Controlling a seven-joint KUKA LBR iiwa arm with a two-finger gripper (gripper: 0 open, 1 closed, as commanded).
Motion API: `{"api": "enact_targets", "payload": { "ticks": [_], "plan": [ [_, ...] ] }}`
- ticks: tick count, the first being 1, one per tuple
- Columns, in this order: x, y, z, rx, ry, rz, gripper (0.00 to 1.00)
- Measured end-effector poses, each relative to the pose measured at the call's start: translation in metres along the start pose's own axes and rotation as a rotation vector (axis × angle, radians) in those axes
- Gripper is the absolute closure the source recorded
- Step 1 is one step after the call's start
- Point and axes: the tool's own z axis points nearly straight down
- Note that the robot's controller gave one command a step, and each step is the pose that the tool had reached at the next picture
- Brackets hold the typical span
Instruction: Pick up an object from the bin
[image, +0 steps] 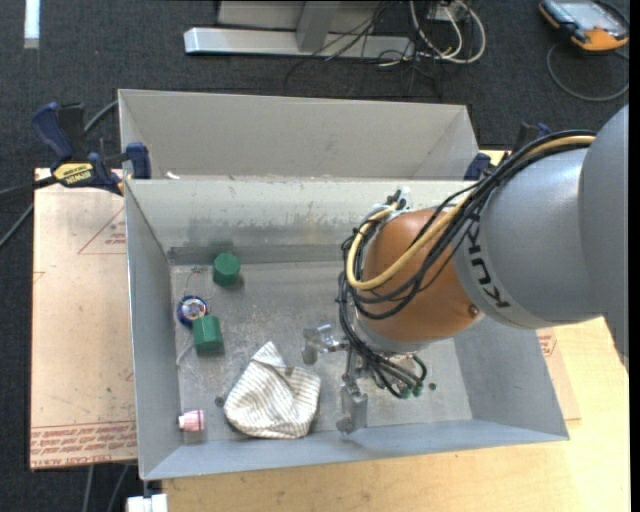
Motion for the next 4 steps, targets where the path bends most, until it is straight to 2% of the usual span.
{"api": "enact_targets", "payload": {
  "ticks": [1,2,3,4],
  "plan": [
    [-0.015,0.033,0.053,0.000,-0.008,0.033,0.00],
    [-0.011,0.046,0.051,-0.001,-0.005,-0.042,1.00],
    [-0.011,0.046,0.051,0.000,-0.005,-0.043,1.00],
    [-0.020,0.072,0.052,-0.001,-0.009,-0.115,1.00]
  ]
}}
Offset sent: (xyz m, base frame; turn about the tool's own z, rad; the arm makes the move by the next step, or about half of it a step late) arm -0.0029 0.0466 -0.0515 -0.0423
